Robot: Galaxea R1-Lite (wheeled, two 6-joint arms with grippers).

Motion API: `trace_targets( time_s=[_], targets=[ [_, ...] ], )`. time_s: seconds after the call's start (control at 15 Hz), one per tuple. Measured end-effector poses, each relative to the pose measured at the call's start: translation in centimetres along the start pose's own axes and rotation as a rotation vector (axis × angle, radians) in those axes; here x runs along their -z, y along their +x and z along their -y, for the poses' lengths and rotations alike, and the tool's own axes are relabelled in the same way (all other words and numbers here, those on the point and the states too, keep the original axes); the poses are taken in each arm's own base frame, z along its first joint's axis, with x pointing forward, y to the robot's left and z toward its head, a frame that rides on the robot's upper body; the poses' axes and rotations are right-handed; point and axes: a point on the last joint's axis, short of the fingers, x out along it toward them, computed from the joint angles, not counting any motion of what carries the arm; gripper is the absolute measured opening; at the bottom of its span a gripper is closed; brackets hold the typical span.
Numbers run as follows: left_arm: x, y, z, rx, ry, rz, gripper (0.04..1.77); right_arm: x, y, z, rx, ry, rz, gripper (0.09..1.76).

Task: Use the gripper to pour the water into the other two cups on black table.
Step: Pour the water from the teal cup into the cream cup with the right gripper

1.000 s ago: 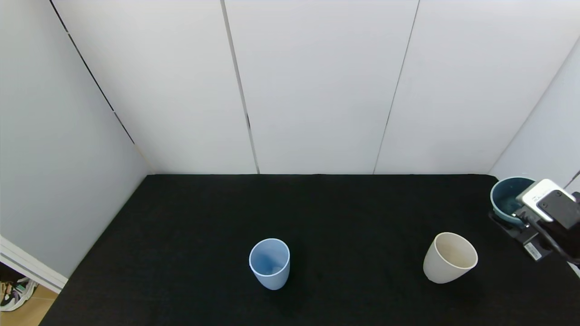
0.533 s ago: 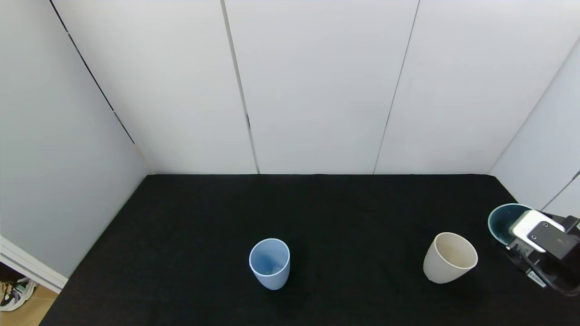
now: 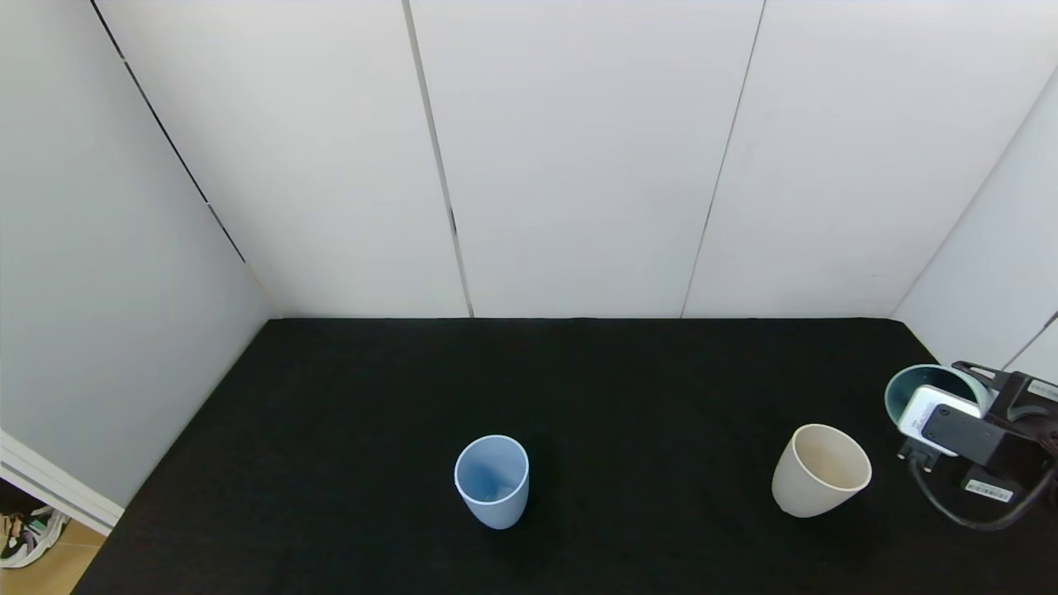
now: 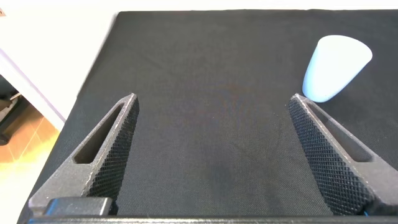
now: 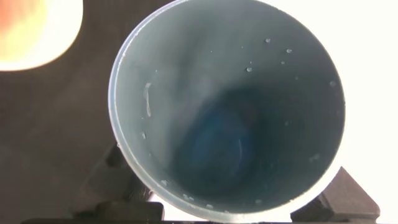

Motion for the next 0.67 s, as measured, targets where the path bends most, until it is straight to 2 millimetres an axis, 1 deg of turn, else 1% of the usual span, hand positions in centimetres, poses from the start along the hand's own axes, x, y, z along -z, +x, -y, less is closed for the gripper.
trace_targets(
  time_s=[0.4, 0.67],
  targets=[
    [0.0, 0.0, 0.0, 0.000, 0.000, 0.000, 1.72, -1.0, 1.9, 0.2, 0.007, -0.094, -0.055, 1.20],
    [0.0, 0.0, 0.0, 0.000, 0.000, 0.000, 1.72, -1.2, 3.0, 0.4, 0.011, -0.178, -0.091, 1.20]
  ],
)
